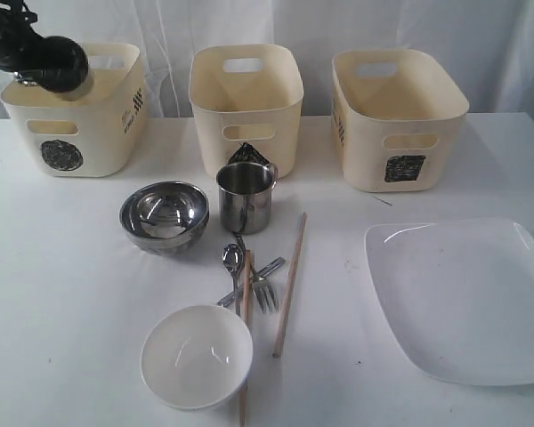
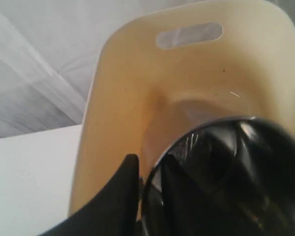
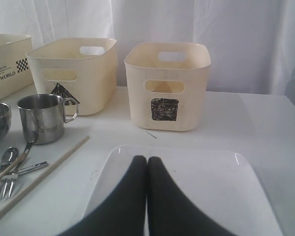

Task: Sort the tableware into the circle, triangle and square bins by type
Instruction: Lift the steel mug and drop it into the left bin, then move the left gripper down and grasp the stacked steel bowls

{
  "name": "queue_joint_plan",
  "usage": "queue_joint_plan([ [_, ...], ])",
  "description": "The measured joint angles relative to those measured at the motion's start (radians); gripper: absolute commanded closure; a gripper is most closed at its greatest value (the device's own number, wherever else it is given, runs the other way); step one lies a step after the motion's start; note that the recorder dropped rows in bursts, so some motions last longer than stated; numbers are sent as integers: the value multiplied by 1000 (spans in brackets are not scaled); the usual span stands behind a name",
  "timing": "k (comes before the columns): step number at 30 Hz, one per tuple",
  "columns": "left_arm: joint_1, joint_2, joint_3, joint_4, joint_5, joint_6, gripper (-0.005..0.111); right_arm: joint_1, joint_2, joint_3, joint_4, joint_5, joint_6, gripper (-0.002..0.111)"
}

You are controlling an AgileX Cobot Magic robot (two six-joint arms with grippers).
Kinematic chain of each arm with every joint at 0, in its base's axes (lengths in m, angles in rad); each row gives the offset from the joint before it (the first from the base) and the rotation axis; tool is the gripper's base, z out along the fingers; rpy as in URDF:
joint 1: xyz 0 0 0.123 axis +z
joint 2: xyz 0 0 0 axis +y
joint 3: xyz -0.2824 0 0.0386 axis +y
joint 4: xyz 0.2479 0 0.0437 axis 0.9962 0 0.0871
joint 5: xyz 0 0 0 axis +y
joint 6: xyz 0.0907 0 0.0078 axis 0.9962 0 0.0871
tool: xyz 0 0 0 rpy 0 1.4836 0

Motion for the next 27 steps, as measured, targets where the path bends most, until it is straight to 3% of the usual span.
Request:
queue_joint_plan([
  [8, -2, -94, -1, -37, 8, 0, 67, 0, 0, 0, 0, 0, 0, 108],
  [15, -56, -245, 14, -215, 191, 204, 67, 0, 0, 0, 0, 0, 0, 108],
  [22, -127, -329, 188, -306, 432, 261, 67, 0, 0, 0, 0, 0, 0, 108],
  [27, -158, -348, 312, -310, 510, 259, 65, 0, 0, 0, 0, 0, 0, 108],
])
